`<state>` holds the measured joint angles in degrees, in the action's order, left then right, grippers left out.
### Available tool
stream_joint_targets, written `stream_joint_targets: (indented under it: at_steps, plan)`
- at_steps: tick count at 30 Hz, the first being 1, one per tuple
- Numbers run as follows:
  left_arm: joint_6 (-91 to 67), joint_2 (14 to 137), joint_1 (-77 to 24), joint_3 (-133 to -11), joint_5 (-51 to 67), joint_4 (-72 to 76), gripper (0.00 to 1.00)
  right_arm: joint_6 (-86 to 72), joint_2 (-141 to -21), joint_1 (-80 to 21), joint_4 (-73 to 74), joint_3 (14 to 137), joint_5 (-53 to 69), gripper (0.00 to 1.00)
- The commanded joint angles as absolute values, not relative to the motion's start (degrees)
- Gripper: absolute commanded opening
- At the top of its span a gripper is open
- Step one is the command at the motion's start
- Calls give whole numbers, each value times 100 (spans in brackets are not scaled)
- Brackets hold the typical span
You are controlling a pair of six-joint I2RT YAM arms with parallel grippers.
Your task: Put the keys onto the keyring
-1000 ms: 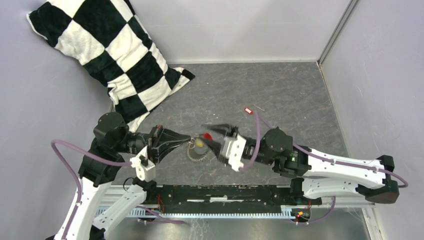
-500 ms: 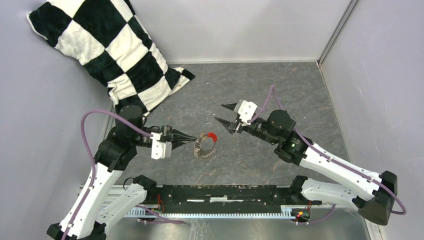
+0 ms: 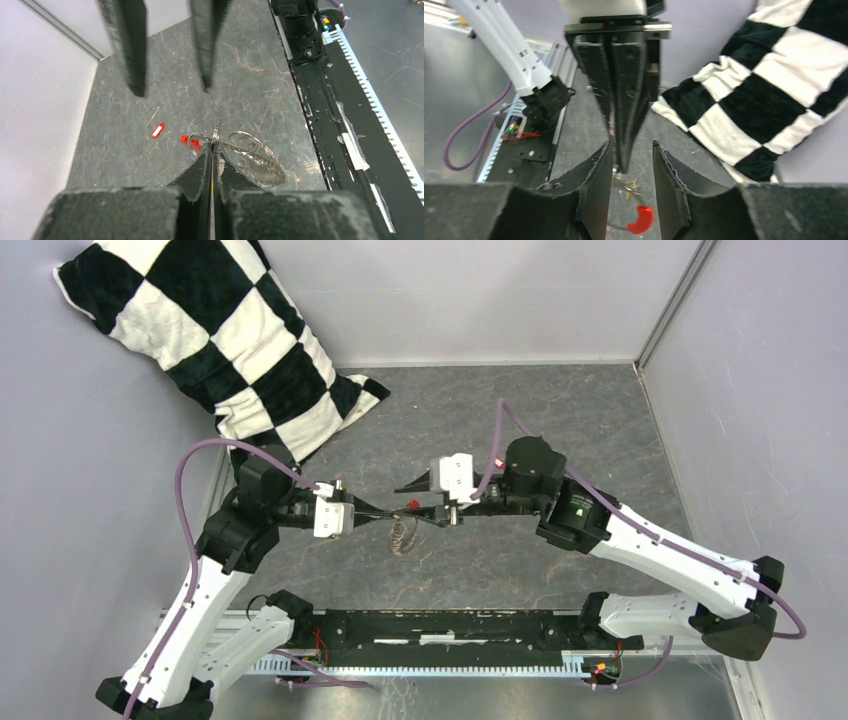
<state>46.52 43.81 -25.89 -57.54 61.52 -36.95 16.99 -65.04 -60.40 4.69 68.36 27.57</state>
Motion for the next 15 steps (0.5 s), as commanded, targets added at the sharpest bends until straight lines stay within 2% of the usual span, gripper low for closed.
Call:
stream_joint_targets:
  at_steps: [1,15]
  plan:
    - [4362,4349,-2602,-5933,5925,-3566,2,2064,-6811,-6325,1598,7361,2613,41]
    - [4630,4299,-2603,-6075,5924,-3876,2,2160,-7075,-6625,1914,7604,1586,32]
